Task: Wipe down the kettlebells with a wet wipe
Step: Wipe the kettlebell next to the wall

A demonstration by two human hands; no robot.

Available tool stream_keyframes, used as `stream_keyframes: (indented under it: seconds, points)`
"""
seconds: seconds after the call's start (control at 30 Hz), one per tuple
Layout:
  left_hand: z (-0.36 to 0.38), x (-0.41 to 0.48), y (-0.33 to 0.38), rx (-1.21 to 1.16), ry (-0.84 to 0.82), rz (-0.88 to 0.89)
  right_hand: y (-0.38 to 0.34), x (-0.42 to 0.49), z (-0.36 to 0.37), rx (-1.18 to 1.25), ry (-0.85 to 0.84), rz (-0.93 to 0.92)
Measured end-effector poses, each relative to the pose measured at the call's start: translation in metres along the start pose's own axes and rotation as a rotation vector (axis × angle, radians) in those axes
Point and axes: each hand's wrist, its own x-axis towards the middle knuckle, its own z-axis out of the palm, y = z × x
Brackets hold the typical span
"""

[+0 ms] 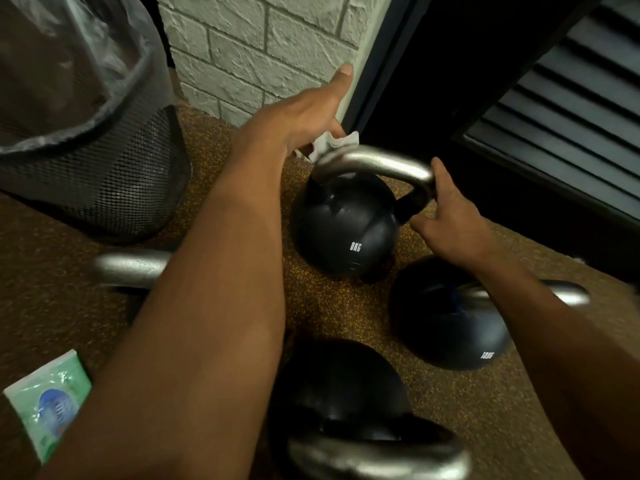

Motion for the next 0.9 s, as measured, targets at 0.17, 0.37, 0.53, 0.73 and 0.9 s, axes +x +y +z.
stream_keyframes:
  seconds: [0.17,0.37,0.53,0.73,0.9]
  points:
    - [0.017,-0.003,-0.014,-0.016,0.033,-0.03,0.0,0.0,0.002,0.022,-0.002,-0.005]
    - [0.024,0.0,-0.031,-0.108,0.04,-0.064,0.001,0.002,0.002,0.024,0.0,-0.016]
    - [0.063,-0.051,-0.021,-0.441,0.209,-0.078,-0.003,-0.001,0.003,0.03,0.016,0.001]
    - [0.097,-0.073,0.016,-1.434,0.264,-0.251,-0.003,0.001,0.003,0.011,0.02,0.012]
    - [0.086,-0.059,0.009,-1.951,0.288,-0.318,0.003,0.006,0.005,0.006,0.031,0.001]
